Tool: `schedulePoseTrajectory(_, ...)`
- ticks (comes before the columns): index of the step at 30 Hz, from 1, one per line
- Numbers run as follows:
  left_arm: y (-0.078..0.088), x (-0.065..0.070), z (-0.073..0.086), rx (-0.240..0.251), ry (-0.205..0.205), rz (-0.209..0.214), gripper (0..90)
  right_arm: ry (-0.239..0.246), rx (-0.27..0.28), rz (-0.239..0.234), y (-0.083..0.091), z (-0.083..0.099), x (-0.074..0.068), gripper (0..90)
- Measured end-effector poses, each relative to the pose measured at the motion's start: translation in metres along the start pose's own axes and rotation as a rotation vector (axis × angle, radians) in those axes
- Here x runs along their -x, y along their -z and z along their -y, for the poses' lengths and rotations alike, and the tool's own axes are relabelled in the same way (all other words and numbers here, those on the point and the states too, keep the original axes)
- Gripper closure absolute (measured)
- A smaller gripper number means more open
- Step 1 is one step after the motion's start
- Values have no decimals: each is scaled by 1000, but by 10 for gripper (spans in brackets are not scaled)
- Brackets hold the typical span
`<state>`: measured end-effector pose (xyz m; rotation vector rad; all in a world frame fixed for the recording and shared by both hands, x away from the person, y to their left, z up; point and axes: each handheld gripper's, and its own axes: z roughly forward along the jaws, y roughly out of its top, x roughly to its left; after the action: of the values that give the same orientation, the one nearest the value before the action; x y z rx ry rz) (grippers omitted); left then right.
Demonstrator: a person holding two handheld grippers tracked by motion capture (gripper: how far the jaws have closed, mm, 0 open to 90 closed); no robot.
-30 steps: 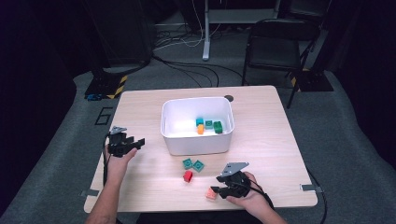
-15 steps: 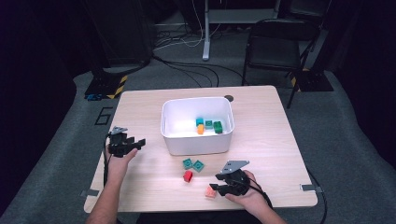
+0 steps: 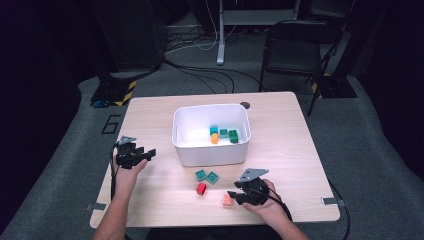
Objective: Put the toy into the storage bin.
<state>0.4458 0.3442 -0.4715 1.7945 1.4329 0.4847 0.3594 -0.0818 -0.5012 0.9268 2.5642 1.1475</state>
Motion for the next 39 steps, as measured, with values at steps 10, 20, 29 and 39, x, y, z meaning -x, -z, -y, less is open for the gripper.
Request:
schedulePoseTrajectory(10, 0, 0, 0, 1, 0, -3, 416, -47, 24, 3, 13, 2, 7, 492)
schedulePoseTrajectory(20, 1, 1, 0, 3, -1, -2, 416, 62, -31, -52, 0, 4, -7, 470)
schedulePoseTrajectory(29, 0, -1, 2, -4, 3, -4, 415, 53, -63, -35, -13, -1, -1, 577)
schedulePoseTrajectory(39, 2, 1, 2, 3, 1, -6, 416, 51, -40, -59, -2, -12, -8, 584)
